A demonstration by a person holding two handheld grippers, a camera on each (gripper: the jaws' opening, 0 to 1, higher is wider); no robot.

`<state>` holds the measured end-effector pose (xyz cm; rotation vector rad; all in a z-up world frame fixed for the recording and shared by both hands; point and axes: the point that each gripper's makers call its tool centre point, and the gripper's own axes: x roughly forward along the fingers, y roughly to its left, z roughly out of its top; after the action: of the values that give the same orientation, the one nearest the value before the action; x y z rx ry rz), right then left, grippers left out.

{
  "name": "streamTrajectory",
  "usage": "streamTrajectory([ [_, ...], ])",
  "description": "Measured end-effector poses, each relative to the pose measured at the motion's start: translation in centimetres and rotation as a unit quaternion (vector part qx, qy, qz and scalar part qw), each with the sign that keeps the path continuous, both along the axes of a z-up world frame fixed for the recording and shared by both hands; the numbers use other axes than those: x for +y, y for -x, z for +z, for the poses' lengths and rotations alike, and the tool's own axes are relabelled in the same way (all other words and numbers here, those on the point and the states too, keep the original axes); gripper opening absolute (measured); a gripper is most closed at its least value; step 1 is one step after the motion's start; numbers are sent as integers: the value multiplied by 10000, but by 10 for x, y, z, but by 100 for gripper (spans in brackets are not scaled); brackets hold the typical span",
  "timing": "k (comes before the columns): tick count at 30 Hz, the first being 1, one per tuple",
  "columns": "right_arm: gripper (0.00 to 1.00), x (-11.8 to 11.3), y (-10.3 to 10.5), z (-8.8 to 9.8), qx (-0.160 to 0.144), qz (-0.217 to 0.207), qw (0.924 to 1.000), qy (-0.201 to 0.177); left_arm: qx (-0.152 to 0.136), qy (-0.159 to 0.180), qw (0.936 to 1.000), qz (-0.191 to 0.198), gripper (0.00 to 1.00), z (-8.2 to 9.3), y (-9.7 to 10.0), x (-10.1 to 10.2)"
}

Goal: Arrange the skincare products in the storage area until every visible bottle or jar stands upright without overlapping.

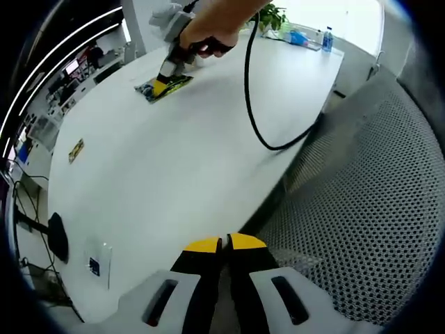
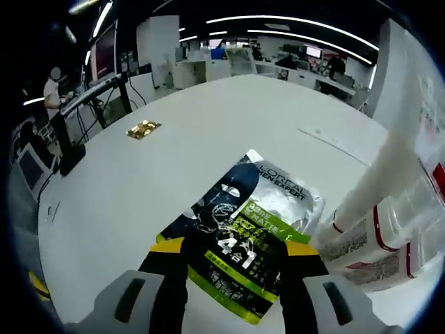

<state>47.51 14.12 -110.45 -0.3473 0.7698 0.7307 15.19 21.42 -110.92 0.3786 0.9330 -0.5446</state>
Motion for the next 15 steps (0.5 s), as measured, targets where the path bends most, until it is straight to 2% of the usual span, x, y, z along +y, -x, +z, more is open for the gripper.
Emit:
streamTrajectory([
  [2,49,-4,-1,0,35,-25,10000,-13,10,-6,10000,-5,0,0,0,0],
  [13,50,-3,1,-1,128,501,9986,54,-39,-23,10000,-4,0,1,-1,1],
  [15,54,-5,1,3,148,493,9987,66,-45,-37,10000,-4,0,1,-1,1],
])
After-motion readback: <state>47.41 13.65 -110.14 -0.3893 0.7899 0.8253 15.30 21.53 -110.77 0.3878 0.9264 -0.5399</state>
